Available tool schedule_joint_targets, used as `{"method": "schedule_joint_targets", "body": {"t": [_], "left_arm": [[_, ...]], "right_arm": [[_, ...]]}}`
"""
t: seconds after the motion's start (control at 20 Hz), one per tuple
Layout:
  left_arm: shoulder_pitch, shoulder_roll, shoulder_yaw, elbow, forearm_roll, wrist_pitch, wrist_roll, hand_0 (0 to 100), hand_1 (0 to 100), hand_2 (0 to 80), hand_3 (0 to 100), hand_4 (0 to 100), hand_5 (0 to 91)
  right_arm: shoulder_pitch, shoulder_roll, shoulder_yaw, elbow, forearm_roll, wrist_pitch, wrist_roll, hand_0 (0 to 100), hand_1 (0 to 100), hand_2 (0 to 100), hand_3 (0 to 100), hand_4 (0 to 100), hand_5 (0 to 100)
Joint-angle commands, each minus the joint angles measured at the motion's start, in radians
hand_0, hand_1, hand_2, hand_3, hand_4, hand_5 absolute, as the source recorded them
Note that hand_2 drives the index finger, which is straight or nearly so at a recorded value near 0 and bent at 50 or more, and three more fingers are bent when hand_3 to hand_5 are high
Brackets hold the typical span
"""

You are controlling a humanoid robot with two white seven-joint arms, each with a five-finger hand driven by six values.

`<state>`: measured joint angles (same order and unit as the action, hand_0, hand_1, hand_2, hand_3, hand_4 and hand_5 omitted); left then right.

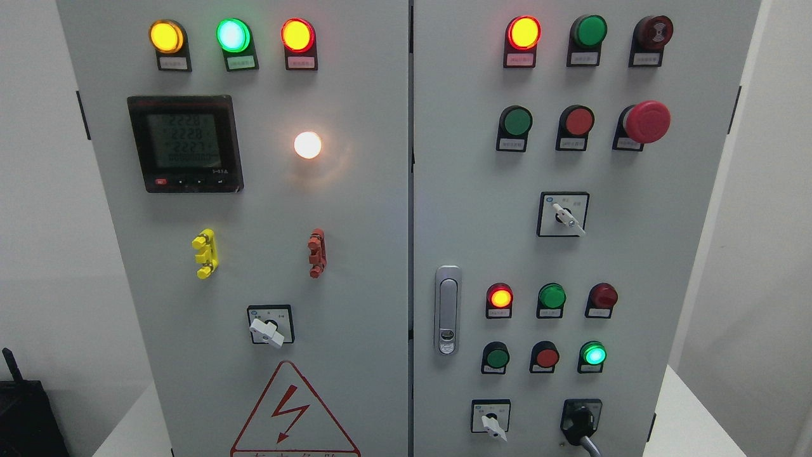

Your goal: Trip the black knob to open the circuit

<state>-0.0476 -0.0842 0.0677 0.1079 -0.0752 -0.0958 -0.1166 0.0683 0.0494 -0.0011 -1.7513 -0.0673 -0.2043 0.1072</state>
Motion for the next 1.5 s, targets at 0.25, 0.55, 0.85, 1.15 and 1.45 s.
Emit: {"method": "schedule_joint_targets", "body": {"t": [0.25,0.55,0.85,1.15,1.45], "left_arm": [[0.000,0.000,0.000,-0.025,0.000,-0.001,0.000,12,39,0.0,0,0,0.0],[0.000,0.000,0.000,-0.025,0.000,-0.001,0.000,12,39,0.0,0,0,0.0],[0.000,0.000,0.000,-0.025,0.000,0.001,0.000,12,39,0.0,0,0,0.0],[0.000,0.000,0.000,-0.025,0.000,-0.001,0.000,12,39,0.0,0,0,0.0],[0.000,0.000,0.000,-0.025,0.000,-0.001,0.000,12,39,0.0,0,0,0.0]], "right_arm": [[0.001,0.006,0.018,-0.004,-0.002,-0.009,0.008,0,14,1,100,100,97],[0.001,0.006,0.018,-0.004,-0.002,-0.007,0.008,0,14,1,100,100,97],[0.004,0.004,0.016,-0.004,-0.002,-0.007,0.008,0,14,1,100,100,97],[0.007,0.004,0.012,-0.001,0.000,-0.007,0.008,0,14,1,100,100,97],[0.010,0.001,0.006,-0.001,0.000,-0.007,0.008,0,14,2,100,100,97]]}}
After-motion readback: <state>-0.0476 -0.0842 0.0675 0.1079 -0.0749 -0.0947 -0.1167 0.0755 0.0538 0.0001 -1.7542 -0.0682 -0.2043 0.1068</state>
